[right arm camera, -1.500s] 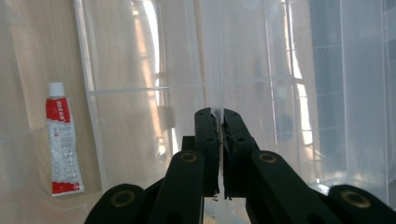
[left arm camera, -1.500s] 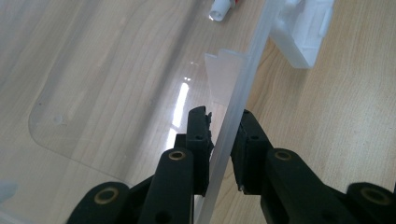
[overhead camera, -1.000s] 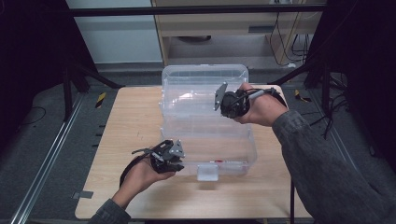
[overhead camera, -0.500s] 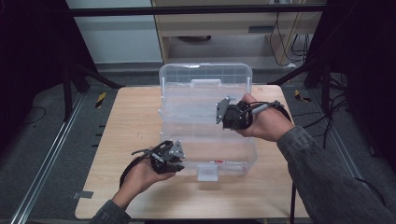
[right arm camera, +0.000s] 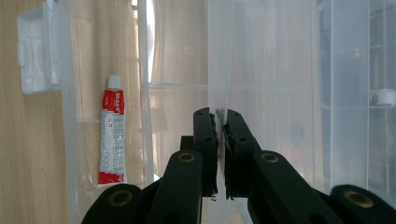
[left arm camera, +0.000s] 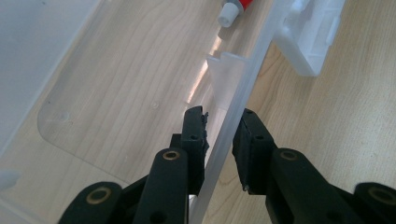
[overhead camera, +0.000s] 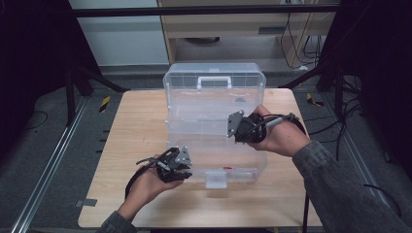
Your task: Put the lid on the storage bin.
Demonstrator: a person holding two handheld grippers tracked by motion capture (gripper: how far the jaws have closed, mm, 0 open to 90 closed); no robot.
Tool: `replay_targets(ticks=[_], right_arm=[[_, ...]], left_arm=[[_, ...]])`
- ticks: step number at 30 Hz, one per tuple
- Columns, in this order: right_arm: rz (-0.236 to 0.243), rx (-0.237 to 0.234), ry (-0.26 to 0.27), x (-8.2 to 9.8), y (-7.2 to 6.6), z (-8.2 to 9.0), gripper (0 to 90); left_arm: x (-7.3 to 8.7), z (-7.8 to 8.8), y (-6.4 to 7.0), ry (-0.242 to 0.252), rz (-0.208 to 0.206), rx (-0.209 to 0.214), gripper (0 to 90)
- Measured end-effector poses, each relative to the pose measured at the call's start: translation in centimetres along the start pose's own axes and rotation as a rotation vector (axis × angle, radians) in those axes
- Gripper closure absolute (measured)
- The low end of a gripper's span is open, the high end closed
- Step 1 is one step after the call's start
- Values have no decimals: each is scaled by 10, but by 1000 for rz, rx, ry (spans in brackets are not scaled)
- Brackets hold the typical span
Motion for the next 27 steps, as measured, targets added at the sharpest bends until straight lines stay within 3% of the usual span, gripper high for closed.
replay_targets(ticks=[6, 13, 18, 27], right_arm=[[-5, -11, 1, 0, 5, -2, 842], [18, -21, -2, 1, -6, 0, 849], [5, -35, 12, 4, -15, -1, 846], [7, -56, 16, 4, -13, -1, 839]], left_arm=[[0, 0, 1, 6, 6, -8, 740], [0, 0, 1, 5, 0, -4, 740], [1, 0, 2, 7, -9, -13, 736], [1, 0, 3, 7, -15, -31, 725]])
Point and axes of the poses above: each handheld gripper's, and its own axes: z roughly backward along the jaws, x roughly out of its underside, y roughly to its right, the point moved 5 cm from there along -z, roughly forward along the jaws, and after that the axes turned 8 degrees about -y, right-handed, at the moved point
